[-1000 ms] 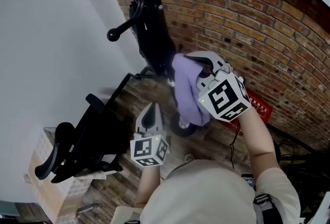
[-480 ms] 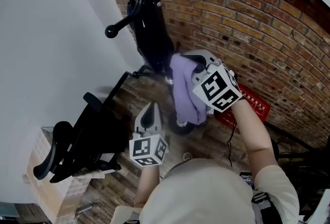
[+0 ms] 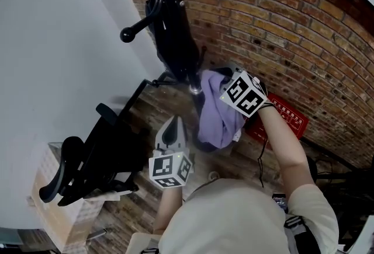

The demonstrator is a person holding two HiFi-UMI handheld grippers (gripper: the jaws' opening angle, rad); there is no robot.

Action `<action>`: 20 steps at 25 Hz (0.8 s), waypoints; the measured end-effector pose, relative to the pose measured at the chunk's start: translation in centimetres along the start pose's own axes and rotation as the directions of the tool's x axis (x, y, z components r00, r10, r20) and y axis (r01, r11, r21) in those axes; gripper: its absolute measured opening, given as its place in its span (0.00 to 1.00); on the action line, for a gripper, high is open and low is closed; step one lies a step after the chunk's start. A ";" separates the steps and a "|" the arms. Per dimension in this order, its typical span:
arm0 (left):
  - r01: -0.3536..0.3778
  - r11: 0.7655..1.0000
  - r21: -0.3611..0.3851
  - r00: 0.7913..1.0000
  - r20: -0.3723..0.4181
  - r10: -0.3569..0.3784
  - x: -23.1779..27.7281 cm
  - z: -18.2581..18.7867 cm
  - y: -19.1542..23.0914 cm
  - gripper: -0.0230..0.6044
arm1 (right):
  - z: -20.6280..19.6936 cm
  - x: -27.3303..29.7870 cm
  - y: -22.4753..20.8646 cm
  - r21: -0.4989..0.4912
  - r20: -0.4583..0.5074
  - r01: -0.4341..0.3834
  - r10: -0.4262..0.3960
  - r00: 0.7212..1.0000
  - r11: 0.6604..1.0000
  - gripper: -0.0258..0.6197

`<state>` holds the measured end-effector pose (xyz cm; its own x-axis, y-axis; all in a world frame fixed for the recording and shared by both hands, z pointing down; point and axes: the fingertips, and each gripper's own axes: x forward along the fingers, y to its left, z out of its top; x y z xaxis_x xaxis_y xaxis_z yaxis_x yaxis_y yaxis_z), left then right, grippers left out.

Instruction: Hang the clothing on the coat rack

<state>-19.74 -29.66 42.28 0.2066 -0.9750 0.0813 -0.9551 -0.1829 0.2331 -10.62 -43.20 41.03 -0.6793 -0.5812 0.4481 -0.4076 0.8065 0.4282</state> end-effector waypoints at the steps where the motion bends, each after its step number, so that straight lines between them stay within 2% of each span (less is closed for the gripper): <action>1: 0.000 1.000 -0.001 1.000 -0.002 0.000 0.0 -0.1 0.0 0.04 | -0.3 0.2 0.1 0.015 -0.004 -0.015 0.015 1.000 1.000 0.07; 7: 0.003 1.000 0.001 1.000 -0.014 -0.003 0.4 -0.6 0.1 0.04 | -2.1 1.1 0.2 0.067 -0.032 -0.054 0.057 0.998 0.996 0.07; 12: 0.016 1.000 -0.001 0.999 -0.036 -0.016 0.9 -1.3 -0.3 0.04 | -3.9 1.5 0.1 0.093 -0.063 -0.066 0.072 0.995 0.994 0.13; 16: 0.082 0.997 0.006 0.995 -0.051 -0.082 1.2 -1.7 -1.7 0.04 | -4.3 1.5 0.0 0.112 -0.055 -0.061 0.067 0.996 0.992 0.12; 20: 0.186 0.982 0.009 0.978 -0.093 -0.185 1.8 -2.4 -3.7 0.07 | -4.2 1.4 -0.1 0.115 -0.050 -0.049 0.055 0.997 0.992 0.11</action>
<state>-15.30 -30.41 43.83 0.3983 -0.9085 0.1265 -0.9018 -0.3626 0.2353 -8.94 -44.50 44.91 -0.6689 -0.5410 0.5098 -0.4415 0.8409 0.3130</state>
